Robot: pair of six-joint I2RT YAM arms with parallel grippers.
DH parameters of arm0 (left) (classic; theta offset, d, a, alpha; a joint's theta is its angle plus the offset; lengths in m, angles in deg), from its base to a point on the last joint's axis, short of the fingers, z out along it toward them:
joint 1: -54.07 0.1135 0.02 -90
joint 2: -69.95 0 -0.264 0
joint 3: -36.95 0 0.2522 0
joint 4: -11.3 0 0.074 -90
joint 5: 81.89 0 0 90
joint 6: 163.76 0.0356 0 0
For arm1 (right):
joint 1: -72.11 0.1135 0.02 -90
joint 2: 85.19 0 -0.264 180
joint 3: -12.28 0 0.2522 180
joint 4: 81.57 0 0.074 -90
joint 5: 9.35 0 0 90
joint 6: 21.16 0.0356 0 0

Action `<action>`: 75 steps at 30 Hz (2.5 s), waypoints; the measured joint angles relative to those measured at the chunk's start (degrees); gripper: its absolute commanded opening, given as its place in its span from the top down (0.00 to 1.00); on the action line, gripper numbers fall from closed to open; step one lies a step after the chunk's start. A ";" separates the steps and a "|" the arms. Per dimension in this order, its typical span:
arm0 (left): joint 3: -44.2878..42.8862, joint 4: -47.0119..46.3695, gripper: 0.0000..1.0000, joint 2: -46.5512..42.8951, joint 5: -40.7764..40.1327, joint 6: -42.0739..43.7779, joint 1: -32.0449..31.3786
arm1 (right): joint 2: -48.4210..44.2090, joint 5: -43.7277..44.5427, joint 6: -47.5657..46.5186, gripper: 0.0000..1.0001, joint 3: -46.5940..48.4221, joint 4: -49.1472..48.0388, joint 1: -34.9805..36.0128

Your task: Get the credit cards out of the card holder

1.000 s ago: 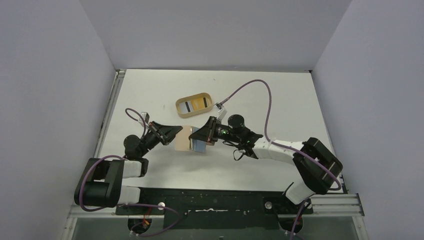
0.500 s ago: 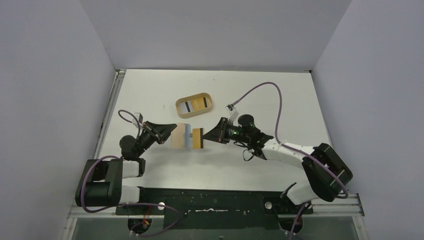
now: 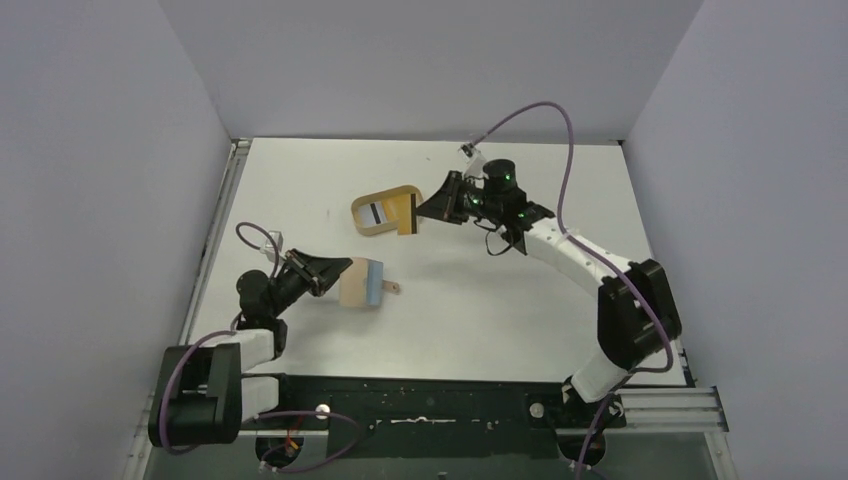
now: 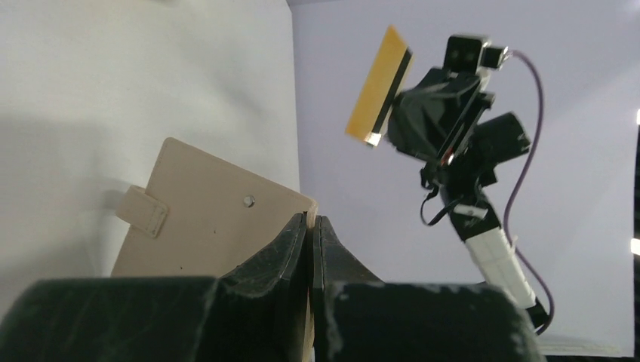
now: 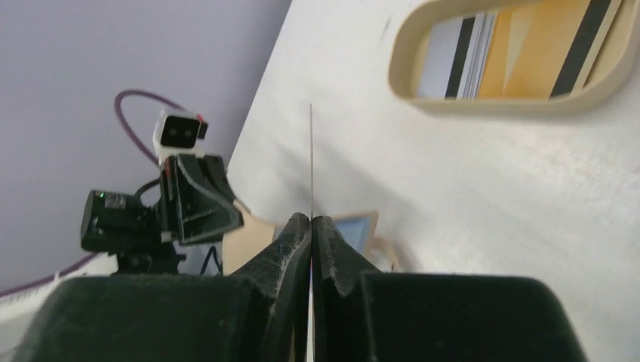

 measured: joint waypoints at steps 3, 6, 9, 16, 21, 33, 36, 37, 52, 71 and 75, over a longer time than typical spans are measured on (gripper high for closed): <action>0.24 5.77 1.00 -3.56 0.17 2.80 0.00 | 8.31 -0.87 -4.57 1.00 12.52 5.90 -0.96; 0.22 13.16 1.00 -7.98 0.15 6.21 0.09 | 18.03 -1.05 -9.73 1.00 25.29 13.44 -1.57; -0.15 21.03 1.00 -12.20 0.07 10.10 0.46 | 23.74 -1.07 -12.37 1.00 32.11 18.60 -1.68; -0.68 33.33 1.00 -14.34 -0.04 17.33 2.14 | 35.28 -0.63 -16.52 1.00 44.85 27.34 -1.95; 0.44 32.63 1.00 -7.89 0.31 19.12 3.98 | 39.98 -0.09 -17.22 1.00 50.27 29.62 -2.38; -1.11 42.66 1.00 -9.20 -0.42 27.91 4.39 | 48.59 0.22 -17.22 1.00 60.61 32.33 -4.68; -2.60 48.17 1.00 -13.11 -1.86 30.82 4.37 | 50.16 0.35 -17.25 1.00 61.05 32.65 -4.96; -3.04 49.92 1.00 -14.16 -2.38 31.67 4.37 | 50.71 0.37 -17.25 1.00 61.07 32.83 -4.98; -3.30 56.46 1.00 -12.28 -9.70 33.86 2.34 | 53.77 0.15 -17.86 0.48 64.22 36.13 -4.98; -8.63 30.88 1.00 13.57 -29.14 18.32 -20.09 | 20.83 -0.35 -18.53 0.25 44.63 33.35 -11.65; -13.84 27.41 1.00 20.04 -31.67 16.81 -22.71 | 11.34 -0.83 -18.97 0.05 34.60 32.61 -11.50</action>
